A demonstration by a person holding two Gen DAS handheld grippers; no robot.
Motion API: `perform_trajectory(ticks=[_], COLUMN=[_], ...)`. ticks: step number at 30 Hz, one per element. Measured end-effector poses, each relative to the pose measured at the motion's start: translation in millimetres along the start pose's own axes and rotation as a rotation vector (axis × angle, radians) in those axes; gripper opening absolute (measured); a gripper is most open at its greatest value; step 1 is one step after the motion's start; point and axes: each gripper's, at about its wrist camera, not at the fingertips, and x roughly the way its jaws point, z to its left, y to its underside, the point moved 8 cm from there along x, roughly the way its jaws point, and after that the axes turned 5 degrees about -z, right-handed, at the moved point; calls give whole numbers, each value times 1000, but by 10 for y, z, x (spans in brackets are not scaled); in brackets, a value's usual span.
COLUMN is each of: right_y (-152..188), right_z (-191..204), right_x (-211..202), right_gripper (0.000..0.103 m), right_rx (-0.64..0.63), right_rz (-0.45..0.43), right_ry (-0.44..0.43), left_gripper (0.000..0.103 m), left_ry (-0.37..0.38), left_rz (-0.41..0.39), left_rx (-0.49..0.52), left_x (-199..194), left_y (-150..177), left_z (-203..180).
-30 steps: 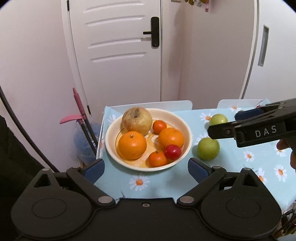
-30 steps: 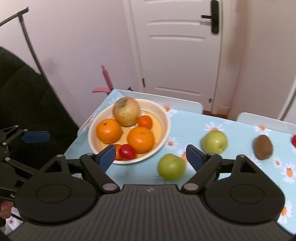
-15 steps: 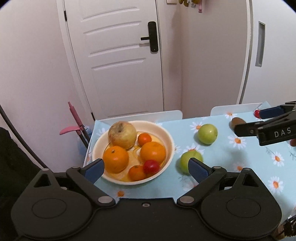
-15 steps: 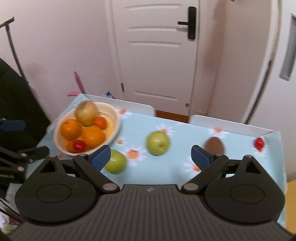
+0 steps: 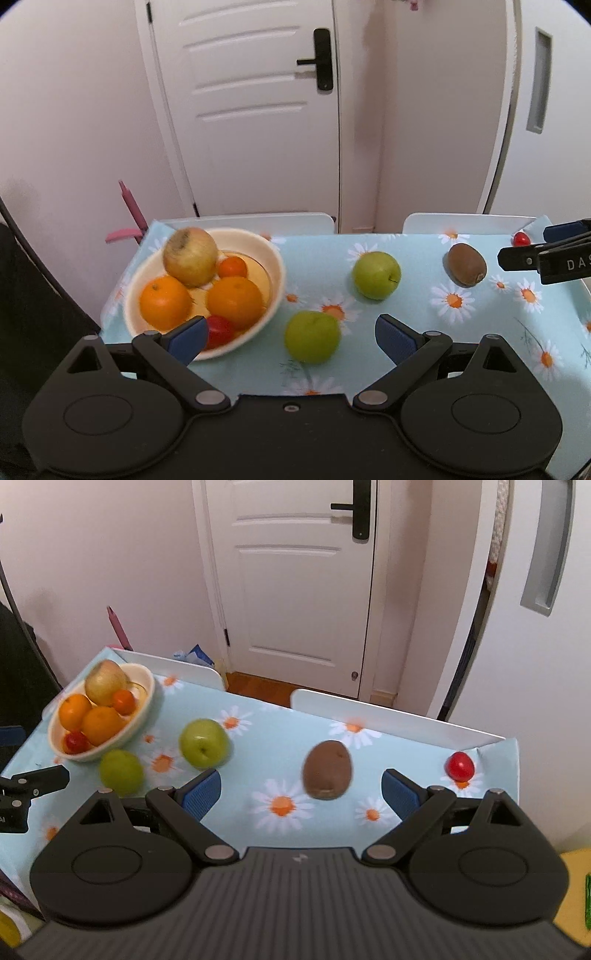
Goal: Organize fruits
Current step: 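Move both open tools back toward the green apple and kiwi, then grasp the green apple with the left tool while the right tool grasps the kiwi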
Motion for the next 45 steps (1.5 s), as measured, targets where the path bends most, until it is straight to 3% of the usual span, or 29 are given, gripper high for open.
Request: perform_trajectory(ticks=[6,12,15,20,22,28,32,40,45], right_y=[70,171,215,253,260,265,275,272,275], right_z=[-211,-306,-323,-328,-325,-301,-292,-240,-242], right_x=[284,619,756,907,936,1029,1069,1159,1197], right_gripper=[103,103,103,103,103,101,86,80,67], right_rx=[-5,-5,-8,-8,-10,-17,-17,-29,-36], right_rz=[7,32,44,54,55,59,68,68,55], right_ry=[-26,-51,-62,-76,-80,-86,-89,-82,-58], left_gripper=[96,90,79,75,60,59,59,59,59], left_ry=[-67,-121,-129,-139,-129,-131,-137,-132,-133], left_rz=[22,44,60,77,81,90,97,99,93], left_rx=[-78,-76,-57,-44,-36,-34,-30,-34,-42], left_x=[320,623,751,891,919,892,849,811,794], left_y=[141,251,291,326,332,339,363,382,381], left_z=[-140,-180,-185,-182,-204,-223,-250,-293,-284])
